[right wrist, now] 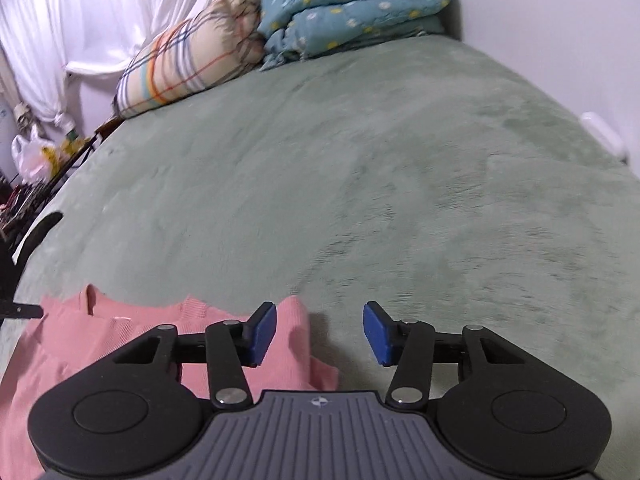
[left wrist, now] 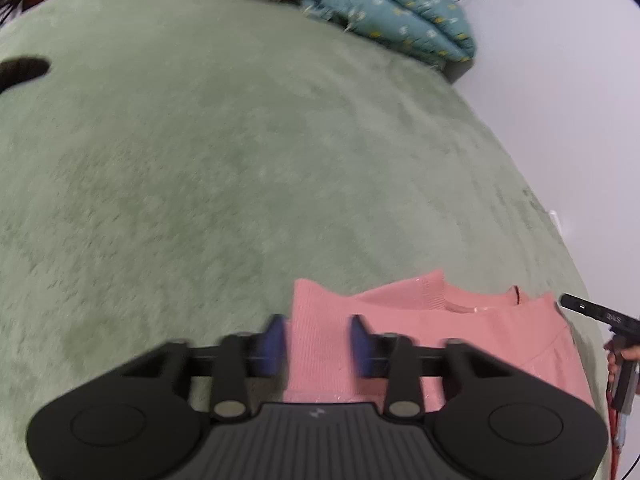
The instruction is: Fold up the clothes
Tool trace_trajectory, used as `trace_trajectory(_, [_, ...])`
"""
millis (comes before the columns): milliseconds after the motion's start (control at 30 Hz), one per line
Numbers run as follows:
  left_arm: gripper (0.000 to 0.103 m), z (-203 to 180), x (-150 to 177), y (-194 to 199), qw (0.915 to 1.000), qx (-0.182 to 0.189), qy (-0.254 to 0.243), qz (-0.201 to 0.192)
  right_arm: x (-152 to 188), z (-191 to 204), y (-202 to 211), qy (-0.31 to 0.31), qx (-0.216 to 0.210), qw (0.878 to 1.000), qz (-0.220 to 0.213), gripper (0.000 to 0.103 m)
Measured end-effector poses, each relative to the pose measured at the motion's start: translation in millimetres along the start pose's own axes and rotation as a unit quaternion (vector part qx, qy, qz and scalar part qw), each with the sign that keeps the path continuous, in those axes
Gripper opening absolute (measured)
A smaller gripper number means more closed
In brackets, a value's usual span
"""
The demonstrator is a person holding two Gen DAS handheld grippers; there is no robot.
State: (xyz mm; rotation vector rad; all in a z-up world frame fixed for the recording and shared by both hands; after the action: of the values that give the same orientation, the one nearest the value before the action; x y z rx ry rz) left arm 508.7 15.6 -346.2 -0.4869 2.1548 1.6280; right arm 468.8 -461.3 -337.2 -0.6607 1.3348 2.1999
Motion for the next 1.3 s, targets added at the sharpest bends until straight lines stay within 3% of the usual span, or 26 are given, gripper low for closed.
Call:
trace_trajectory(67, [0.01, 0.9, 1.6, 1.0, 1.0, 0.0, -0.003, -0.008, 2.4, 0.4, -11.1, -0.016, -0.018, 1.0, 0.016, 0.039])
trace_trajectory(100, [0.01, 1.3, 2.2, 3.9, 0.9999, 0.003, -0.004, -0.015, 3.7, 0.9, -14.8, -0.025, -0.028, 0.999, 0.022, 0.007])
trace_trajectory(133, [0.008, 1.6, 1.6, 5.5, 0.9997, 0.006, -0.005, -0.023, 3.9, 1.8, -17.2, -0.032, -0.034, 0.999, 0.023, 0.006])
trace_trajectory(300, [0.008, -7.0, -2.0, 20.9, 0.9972, -0.008, -0.04, -0.063, -0.8, 3.3, 7.6, -0.039, -0.016, 0.997, -0.064, 0.006])
trace_trajectory(400, [0.009, -7.4, 1.3, 10.5, 0.9968, -0.036, -0.053, -0.048, 2.5, -0.9, 1.3, -0.038, 0.004, 0.998, -0.058, 0.006])
trace_trajectory(467, [0.026, -2.9, 6.6, -2.3, 0.9968, -0.059, -0.05, -0.019, 8.6, -0.2, -9.8, -0.031, 0.021, 0.999, -0.032, 0.008])
trace_trajectory(500, [0.028, -0.5, 7.4, -3.5, 0.997, -0.062, -0.042, -0.016, 14.3, 0.9, -15.0, -0.023, 0.034, 0.999, -0.011, 0.012])
trace_trajectory(600, [0.036, 17.1, 5.2, 28.3, 0.9983, -0.054, 0.006, -0.023, 13.5, -0.1, 12.3, -0.032, 0.069, 0.996, -0.037, 0.047])
trace_trajectory(633, [0.036, 23.8, 7.3, 44.6, 0.9985, -0.043, 0.019, -0.028, 13.9, 0.7, 30.0, -0.037, 0.072, 0.995, -0.053, 0.047])
trace_trajectory(733, [0.042, 40.9, 26.9, 95.8, 0.9985, 0.017, 0.047, -0.023, 32.8, 12.8, 98.7, -0.045, -0.013, 0.993, -0.104, 0.052])
trace_trajectory(800, [0.047, 44.1, 46.8, 115.3, 0.9979, 0.049, 0.042, -0.005, 66.0, 12.0, 139.9, -0.096, -0.099, 0.986, -0.098, 0.056])
trace_trajectory(867, [0.048, 44.3, 88.2, 138.0, 0.9979, 0.061, 0.015, 0.013, 105.9, 6.1, 166.1, -0.139, -0.142, 0.977, -0.072, 0.055])
trace_trajectory(967, [0.048, 47.7, 134.2, 151.1, 0.9966, 0.075, 0.022, 0.025, 155.9, 2.3, 187.0, -0.141, -0.138, 0.98, -0.037, 0.047])
trace_trajectory(1067, [0.048, 51.8, 166.8, 153.8, 0.9943, 0.08, 0.056, 0.042, 178.9, 2.6, 190.8, -0.135, -0.136, 0.981, -0.02, 0.045])
trace_trajectory(1300, [0.048, 56.1, 176.5, 155.0, 0.9919, 0.07, 0.099, 0.038, 173.9, 1.9, 168.9, -0.15, -0.171, 0.974, -0.011, 0.041])
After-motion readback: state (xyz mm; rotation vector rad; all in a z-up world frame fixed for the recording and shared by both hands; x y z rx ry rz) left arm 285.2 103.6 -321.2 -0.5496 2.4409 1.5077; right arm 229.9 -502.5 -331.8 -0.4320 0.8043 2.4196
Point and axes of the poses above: each gripper's, at about its wrist camera, not at the fingertips, and y roughly against the way its jaws point, z to its left, x to its underside, the point moved 5 cm from there along -y, roughly the way its jaws point, and after that the axes turned 11 degrees about -x, right-handed, at the moved point
